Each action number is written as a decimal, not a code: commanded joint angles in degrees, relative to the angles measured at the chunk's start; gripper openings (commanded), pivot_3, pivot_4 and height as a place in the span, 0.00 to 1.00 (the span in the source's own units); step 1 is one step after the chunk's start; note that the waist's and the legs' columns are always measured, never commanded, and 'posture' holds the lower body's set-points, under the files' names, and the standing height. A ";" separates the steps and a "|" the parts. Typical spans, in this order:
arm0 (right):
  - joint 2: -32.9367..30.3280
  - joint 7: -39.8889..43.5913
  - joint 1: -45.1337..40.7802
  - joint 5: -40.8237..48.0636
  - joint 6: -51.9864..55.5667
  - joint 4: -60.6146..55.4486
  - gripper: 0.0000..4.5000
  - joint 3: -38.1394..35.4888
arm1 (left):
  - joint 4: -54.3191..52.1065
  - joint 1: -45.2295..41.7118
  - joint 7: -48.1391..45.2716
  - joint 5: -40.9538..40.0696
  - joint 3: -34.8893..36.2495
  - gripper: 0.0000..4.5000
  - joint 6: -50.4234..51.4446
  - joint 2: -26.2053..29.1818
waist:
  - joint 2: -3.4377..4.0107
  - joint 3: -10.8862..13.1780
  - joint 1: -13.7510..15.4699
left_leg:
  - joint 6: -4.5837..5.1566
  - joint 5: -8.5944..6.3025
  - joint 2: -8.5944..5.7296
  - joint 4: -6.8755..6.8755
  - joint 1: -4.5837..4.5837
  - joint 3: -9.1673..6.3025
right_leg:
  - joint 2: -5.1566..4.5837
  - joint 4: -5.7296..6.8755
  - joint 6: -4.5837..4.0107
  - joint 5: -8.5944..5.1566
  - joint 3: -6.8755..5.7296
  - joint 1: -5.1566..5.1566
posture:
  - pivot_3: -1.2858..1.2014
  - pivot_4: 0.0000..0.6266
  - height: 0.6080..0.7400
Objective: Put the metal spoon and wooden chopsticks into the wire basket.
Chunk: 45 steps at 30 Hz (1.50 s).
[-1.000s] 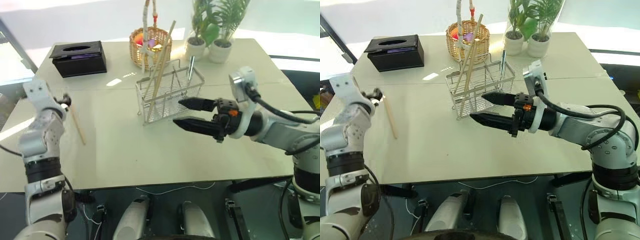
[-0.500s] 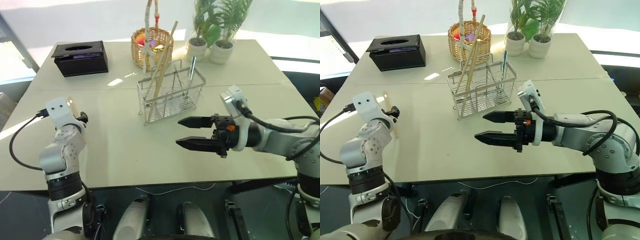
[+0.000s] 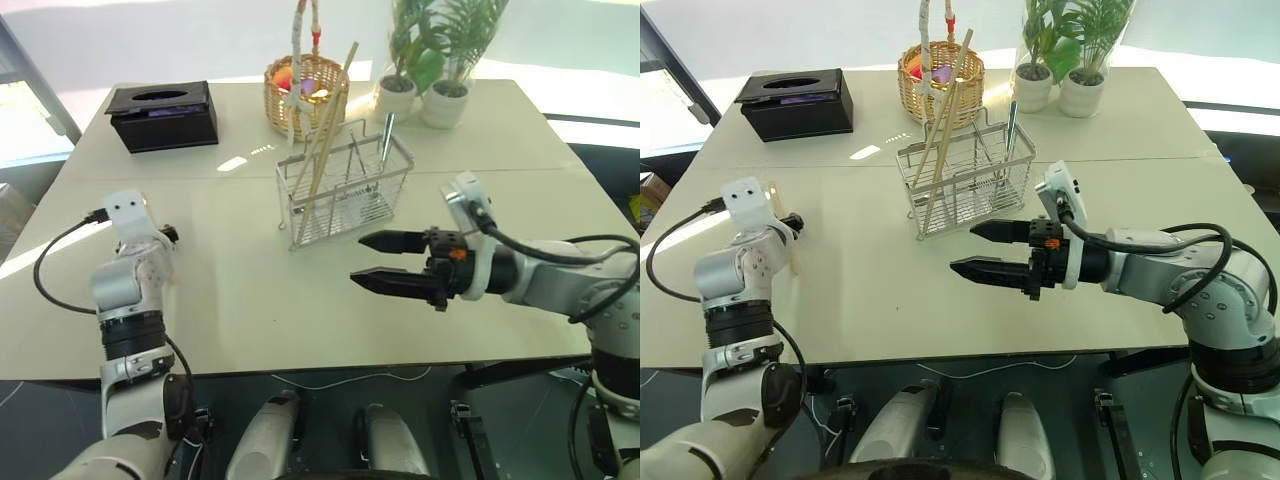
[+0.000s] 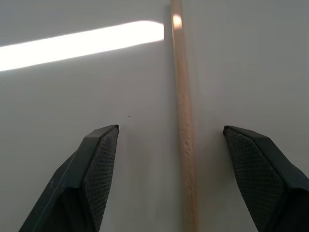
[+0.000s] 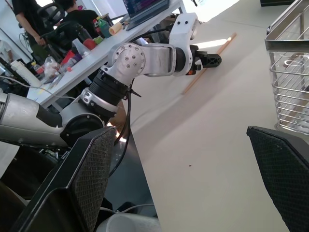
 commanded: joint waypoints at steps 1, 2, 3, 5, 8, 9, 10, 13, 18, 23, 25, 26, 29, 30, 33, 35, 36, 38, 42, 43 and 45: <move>0.26 -0.88 0.36 1.56 -1.28 -2.14 1.00 -2.47 | 0.24 -0.89 -1.02 0.50 0.03 0.81 2.35 0.68 | 0.00 0.00 0.02 | 0.00 0.00 0.00 0.00 0.00 0.00 | 0.00 0.00 0.00 0.00 0.00 0.00 | 0.52 0.24 1.00; 0.24 -1.13 0.51 1.66 -1.33 -2.24 1.00 -2.62 | 0.15 -0.92 -0.96 0.51 0.39 0.81 3.17 0.59 | 0.01 0.00 0.04 | 0.00 0.00 0.00 0.00 0.00 0.00 | 0.00 0.00 0.00 0.00 0.00 0.00 | 0.52 0.24 1.00; 0.23 -1.41 0.62 1.68 -1.40 -2.31 1.00 -2.76 | 0.00 -0.95 -0.75 0.61 0.77 0.81 4.30 0.53 | 0.01 0.00 0.04 | 0.00 0.00 0.00 0.00 0.01 0.00 | 0.00 0.00 0.00 0.00 0.00 0.01 | 0.52 0.24 1.00; 0.16 -1.72 0.84 1.75 -1.47 -2.40 1.00 -3.11 | -0.51 -0.89 -0.14 0.90 1.53 0.81 6.06 0.30 | 0.01 -0.01 0.02 | 0.00 0.00 0.00 0.00 0.01 0.00 | 0.00 0.00 0.00 0.00 0.00 0.02 | 0.52 0.24 1.00; -0.01 -1.97 0.75 1.87 -1.46 -2.07 1.00 -3.70 | -1.83 -0.35 0.43 1.23 2.54 0.81 6.93 -0.06 | 0.02 -0.01 -0.02 | 0.00 0.00 0.00 0.00 0.02 0.00 | 0.00 0.00 0.00 0.00 0.00 0.01 | 0.52 0.24 1.00; -0.02 -2.06 0.63 1.91 -1.48 -1.91 1.00 -3.83 | -2.26 -0.17 0.68 1.44 2.76 0.70 7.20 -0.12 | 0.02 -0.01 -0.07 | 0.00 0.00 0.00 0.00 0.02 0.00 | 0.00 0.00 0.00 0.00 0.00 0.01 | 0.52 0.24 1.00; -0.06 -2.08 0.53 1.93 -1.49 -1.77 1.00 -3.96 | -2.64 -0.02 0.73 1.48 2.96 0.65 7.60 -0.21 | 0.02 -0.01 -0.09 | 0.00 0.00 0.00 0.00 0.02 0.00 | 0.00 0.01 0.00 0.00 0.01 0.01 | 0.52 0.24 1.00; -0.11 -2.16 0.27 1.87 -1.48 -1.43 1.00 -4.23 | -3.43 0.22 0.68 1.59 3.45 0.35 8.41 -0.53 | 0.02 -0.01 -0.17 | 0.00 0.00 0.01 0.00 0.02 0.01 | 0.01 0.01 0.00 0.00 0.01 0.01 | 0.52 0.24 1.00; -0.02 -2.13 0.05 1.45 -1.50 -0.84 1.00 -4.34 | -4.28 0.49 1.43 1.84 5.55 0.02 9.64 -0.97 | 0.03 -0.02 -0.16 | 0.00 0.00 0.02 0.00 0.03 0.02 | 0.02 0.02 0.00 0.00 0.01 0.00 | 0.52 0.24 1.00; 0.05 -1.78 -0.10 0.70 -1.73 -0.25 1.00 -4.22 | -4.40 0.73 1.24 2.33 6.46 0.02 10.20 -0.48 | 0.04 -0.03 -0.16 | 0.00 0.00 0.02 0.00 0.04 0.02 | 0.02 0.02 0.00 0.00 0.02 0.01 | 0.52 0.24 1.00; 0.04 -1.68 -0.12 0.72 -1.81 -0.26 1.00 -4.30 | -4.32 0.75 -0.02 2.43 5.59 0.02 7.36 0.19 | 0.04 -0.03 -0.15 | 0.00 0.00 0.02 0.00 0.04 0.02 | 0.02 0.03 0.00 0.00 0.01 0.01 | 0.52 0.24 1.00; 0.00 -1.63 -0.11 0.88 -1.86 -0.34 1.00 -4.46 | -4.41 0.74 -1.39 2.57 4.41 0.02 4.05 0.95 | 0.04 -0.03 -0.16 | 0.00 0.00 0.02 0.00 0.04 0.03 | 0.01 0.03 0.00 0.00 0.02 0.01 | 0.52 0.24 1.00; -0.29 -1.50 -0.34 1.06 -2.06 -0.34 1.00 -4.84 | -3.67 -1.57 -3.98 2.01 3.25 0.02 -3.88 1.95 | 0.02 -0.02 -0.03 | -0.01 0.00 0.03 0.00 0.01 0.03 | 0.02 0.03 0.00 0.00 0.01 -0.01 | 0.52 0.24 1.00; -0.41 -1.52 -0.57 0.98 -2.18 -0.31 1.00 -5.04 | -3.15 -3.42 -6.05 0.83 3.32 0.02 -7.60 2.09 | 0.00 -0.01 0.19 | -0.01 0.00 0.02 0.00 0.01 0.03 | 0.01 0.02 0.00 0.00 0.01 -0.01 | 0.52 0.24 1.00; -0.98 -1.40 -1.39 0.65 -2.79 -0.27 1.00 -5.96 | -3.56 -8.05 -16.94 -3.37 1.05 0.02 -18.76 2.59 | -0.04 0.01 0.67 | -0.01 0.00 0.01 0.05 -0.04 0.01 | -0.01 -0.03 -0.04 0.03 -0.04 0.02 | 0.52 0.24 1.00; -1.38 -1.40 -2.11 -0.58 -3.56 0.13 1.00 -6.52 | -2.62 -11.35 -23.00 -5.44 -0.76 0.02 -24.06 2.18 | -0.04 0.01 0.84 | 0.00 0.00 0.01 0.07 -0.04 0.02 | -0.02 -0.12 -0.08 0.07 -0.04 0.05 | 0.52 0.24 1.00; -1.47 -1.57 -2.43 -1.14 -3.96 0.45 1.00 -6.77 | -1.75 -12.80 -25.92 -6.36 -1.55 0.02 -26.60 1.83 | -0.04 0.01 0.84 | 0.00 0.00 0.00 0.07 -0.04 0.04 | -0.03 -0.15 -0.05 0.08 -0.03 0.07 | 0.52 0.24 1.00; -1.40 -1.90 -2.87 -2.02 -4.74 0.95 1.00 -7.11 | 0.07 -15.32 -32.46 -8.80 -3.03 0.02 -31.87 0.58 | -0.03 0.00 0.75 | 0.01 -0.01 -0.01 0.06 -0.03 0.06 | -0.04 -0.19 -0.04 0.09 -0.03 0.09 | 0.52 0.24 1.00; -1.15 -2.48 -2.14 -3.02 -5.78 0.51 1.00 -7.80 | 2.57 -18.75 -41.99 -14.70 -4.05 0.02 -38.55 -3.34 | -0.02 0.00 -0.01 | 0.04 -0.01 0.00 0.02 -0.03 0.08 | -0.04 -0.16 -0.04 0.09 -0.02 0.22 | 0.52 0.24 1.00; -1.01 -2.74 -1.86 -3.23 -6.02 0.30 1.00 -7.93 | 2.88 -19.13 -44.02 -16.26 -4.28 0.02 -39.35 -4.35 | -0.02 0.00 -0.18 | 0.05 0.01 0.02 0.02 -0.04 0.08 | -0.02 -0.15 -0.04 0.09 -0.03 0.27 | 0.52 0.24 1.00; -0.68 -3.32 -1.49 -3.82 -6.65 -0.06 1.00 -8.22 | 3.21 -19.42 -47.15 -18.49 -5.00 0.02 -40.47 -5.94 | -0.02 0.00 -0.43 | 0.14 0.05 0.05 0.02 -0.03 0.08 | 0.01 -0.13 -0.04 0.09 -0.02 0.26 | 0.52 0.24 1.00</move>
